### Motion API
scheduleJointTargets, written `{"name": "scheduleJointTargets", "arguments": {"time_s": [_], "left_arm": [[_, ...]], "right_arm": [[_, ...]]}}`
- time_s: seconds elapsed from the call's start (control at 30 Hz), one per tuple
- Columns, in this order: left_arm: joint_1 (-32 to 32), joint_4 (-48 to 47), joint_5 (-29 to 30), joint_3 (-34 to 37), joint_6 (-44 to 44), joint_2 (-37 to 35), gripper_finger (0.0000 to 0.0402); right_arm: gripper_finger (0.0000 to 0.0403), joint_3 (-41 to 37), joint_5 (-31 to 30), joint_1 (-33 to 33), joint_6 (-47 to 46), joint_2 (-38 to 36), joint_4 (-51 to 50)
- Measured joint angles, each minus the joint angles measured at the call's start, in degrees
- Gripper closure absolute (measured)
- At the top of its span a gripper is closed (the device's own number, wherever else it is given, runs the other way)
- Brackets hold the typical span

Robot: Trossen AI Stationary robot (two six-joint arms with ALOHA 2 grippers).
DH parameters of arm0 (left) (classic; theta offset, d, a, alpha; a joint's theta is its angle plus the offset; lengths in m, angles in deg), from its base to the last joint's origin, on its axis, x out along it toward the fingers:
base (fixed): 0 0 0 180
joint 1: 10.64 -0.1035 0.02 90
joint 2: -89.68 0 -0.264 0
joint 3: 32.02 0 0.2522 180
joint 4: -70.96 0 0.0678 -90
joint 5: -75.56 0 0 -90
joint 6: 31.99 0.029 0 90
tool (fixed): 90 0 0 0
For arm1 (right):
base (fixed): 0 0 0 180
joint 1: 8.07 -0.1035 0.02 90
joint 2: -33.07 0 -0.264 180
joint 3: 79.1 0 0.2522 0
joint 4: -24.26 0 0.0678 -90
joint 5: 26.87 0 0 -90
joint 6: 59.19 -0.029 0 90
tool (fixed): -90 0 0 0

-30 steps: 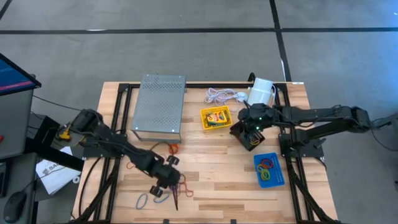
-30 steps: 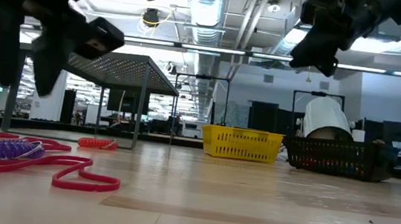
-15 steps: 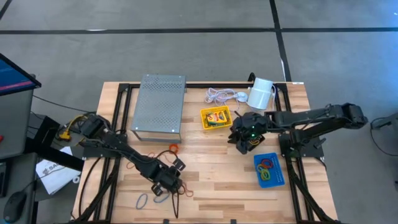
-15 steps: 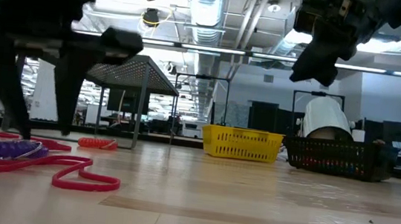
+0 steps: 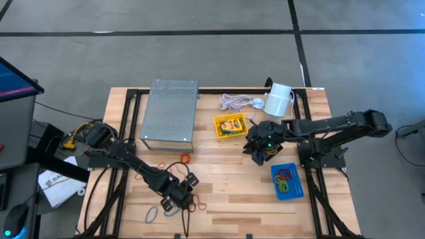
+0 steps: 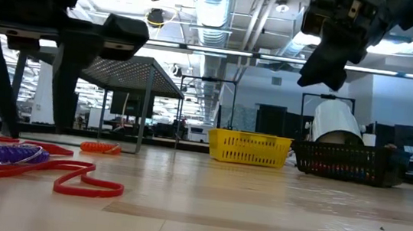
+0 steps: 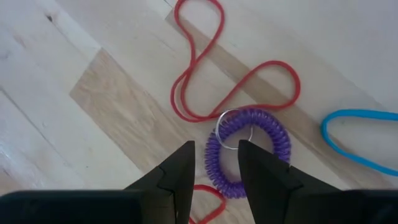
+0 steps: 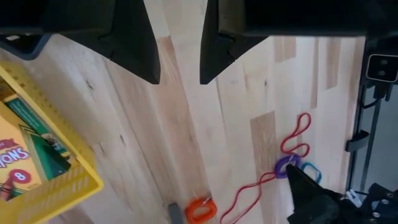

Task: Pick & Place Office Desk Supplies
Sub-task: Put the purple spring keychain into the blue bin

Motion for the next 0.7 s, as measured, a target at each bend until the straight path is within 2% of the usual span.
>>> {"name": "scheduleJointTargets", "arguments": {"time_s": [0.53,0.7], "left_arm": [[-0.54,0.95,-0.20,-0.13,5.16,4.21,0.0284],[-0.55,1.57,-0.70,-0.09,5.74,4.68,0.0319]], "right_arm": [[0.0292,0.00,0.01,-3.15,-0.26,0.00,1.15],[0.0292,0.00,0.00,-3.31,-0.87,0.00,1.04]]}}
